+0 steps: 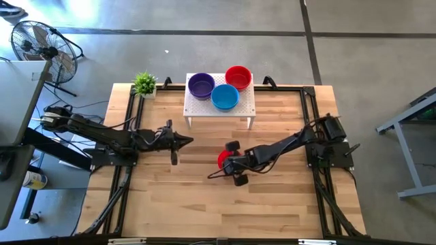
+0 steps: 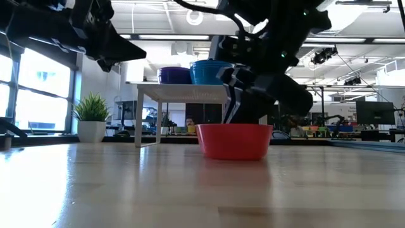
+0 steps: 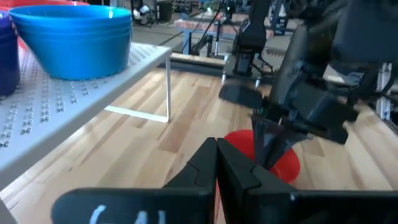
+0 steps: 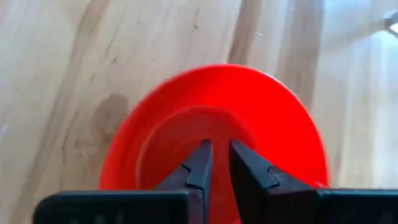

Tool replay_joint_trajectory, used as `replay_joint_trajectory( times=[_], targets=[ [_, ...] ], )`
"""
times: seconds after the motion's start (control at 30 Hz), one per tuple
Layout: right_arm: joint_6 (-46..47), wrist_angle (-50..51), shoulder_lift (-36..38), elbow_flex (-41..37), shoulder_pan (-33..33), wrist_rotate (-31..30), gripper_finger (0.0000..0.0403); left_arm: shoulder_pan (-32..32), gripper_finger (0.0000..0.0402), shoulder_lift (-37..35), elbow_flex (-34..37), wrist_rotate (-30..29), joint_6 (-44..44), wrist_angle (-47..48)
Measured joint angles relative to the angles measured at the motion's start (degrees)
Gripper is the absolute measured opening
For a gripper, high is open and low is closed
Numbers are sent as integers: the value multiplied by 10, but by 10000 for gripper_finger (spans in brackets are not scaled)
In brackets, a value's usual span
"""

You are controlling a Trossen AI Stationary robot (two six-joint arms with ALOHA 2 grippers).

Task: Pick & Place Mini bowls
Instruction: Stack the red bowl on the red bowl on the shelf

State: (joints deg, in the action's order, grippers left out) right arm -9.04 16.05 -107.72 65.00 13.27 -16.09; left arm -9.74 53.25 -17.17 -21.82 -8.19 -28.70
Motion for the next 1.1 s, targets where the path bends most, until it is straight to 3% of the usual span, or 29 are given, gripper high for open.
replay_joint_trajectory(
  times=[0.33,0.53,0.7,0.87,1.1],
  targets=[
    [41,81,49,26,38,0,144,0,0,0,0,-8,0,16],
    [55,115,46,26,77,46,164,0,0,-1,0,-17,0,19],
    [60,108,25,26,87,-3,151,0,0,-14,0,-20,3,25],
    [51,93,0,25,75,18,118,0,0,-22,0,-32,4,39],
    [6,88,-8,25,69,-10,18,0,0,-23,0,-34,2,48]
  ],
)
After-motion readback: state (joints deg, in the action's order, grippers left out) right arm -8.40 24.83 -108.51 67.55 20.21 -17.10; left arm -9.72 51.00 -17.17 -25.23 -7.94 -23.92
